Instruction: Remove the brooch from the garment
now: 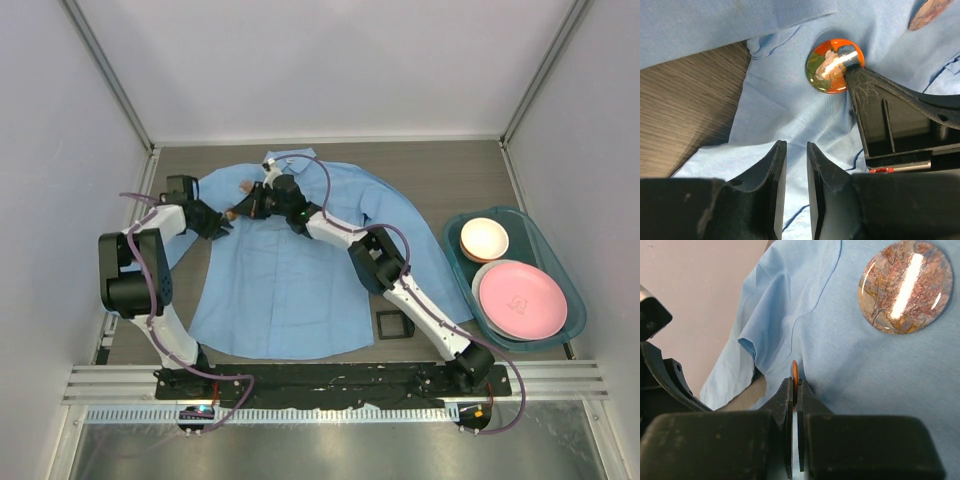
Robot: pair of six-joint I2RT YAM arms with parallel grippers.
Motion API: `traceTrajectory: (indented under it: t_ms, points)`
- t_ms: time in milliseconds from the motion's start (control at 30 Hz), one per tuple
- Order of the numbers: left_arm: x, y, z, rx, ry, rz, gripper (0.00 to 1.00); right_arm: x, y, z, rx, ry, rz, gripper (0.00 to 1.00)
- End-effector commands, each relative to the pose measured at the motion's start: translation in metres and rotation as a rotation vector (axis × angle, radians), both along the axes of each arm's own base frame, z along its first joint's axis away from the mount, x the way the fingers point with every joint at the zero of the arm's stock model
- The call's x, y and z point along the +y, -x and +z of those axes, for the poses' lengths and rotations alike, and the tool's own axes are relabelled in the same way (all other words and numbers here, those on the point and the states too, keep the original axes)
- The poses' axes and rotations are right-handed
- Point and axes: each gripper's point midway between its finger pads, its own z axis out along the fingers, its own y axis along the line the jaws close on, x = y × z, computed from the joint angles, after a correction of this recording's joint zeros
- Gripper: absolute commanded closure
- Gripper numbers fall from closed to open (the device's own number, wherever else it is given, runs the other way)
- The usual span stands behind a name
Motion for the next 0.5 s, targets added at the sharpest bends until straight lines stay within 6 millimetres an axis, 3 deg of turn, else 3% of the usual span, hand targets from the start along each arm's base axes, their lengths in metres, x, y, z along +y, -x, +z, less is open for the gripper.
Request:
traceTrajectory:
  t_ms: [0, 167, 267, 300, 333, 367, 400, 433, 467]
  points:
    - [0.010, -0.002, 0.027, -0.058, -0.032, 0.006, 0.73, 0.011, -0.006, 0.083, -0.103, -0.176, 0.006, 0.99]
    - [0.007, -0.004, 0.048, -0.097, -0.024, 0.006, 0.67, 0.005, -0.010, 0.131, -0.143, -0.218, -0.011, 0.99]
    - [0.001, -0.005, 0.069, -0.144, -0.024, -0.013, 0.66, -0.011, -0.021, 0.152, -0.134, -0.194, -0.053, 0.99]
    - [0.000, -0.002, 0.077, -0.153, -0.030, -0.015, 0.66, -0.017, -0.024, 0.155, -0.130, -0.180, -0.063, 0.99]
    - [-0.006, 0.001, 0.082, -0.158, -0.033, -0.027, 0.66, -0.026, -0.029, 0.138, -0.106, -0.117, -0.075, 0.99]
    - [-0.011, 0.003, 0.085, -0.161, -0.032, -0.030, 0.66, -0.036, -0.033, 0.157, -0.128, -0.099, -0.109, 0.99]
    - [-0.015, 0.005, 0.089, -0.162, -0.022, -0.014, 0.66, -0.044, -0.037, 0.154, -0.125, -0.049, -0.146, 0.99]
    - [-0.028, 0.012, 0.095, -0.170, -0.006, -0.023, 0.67, -0.057, -0.034, 0.127, -0.079, 0.055, -0.175, 0.99]
    - [-0.035, 0.015, 0.097, -0.170, 0.010, -0.014, 0.67, -0.072, -0.038, 0.157, -0.182, 0.100, -0.225, 0.99]
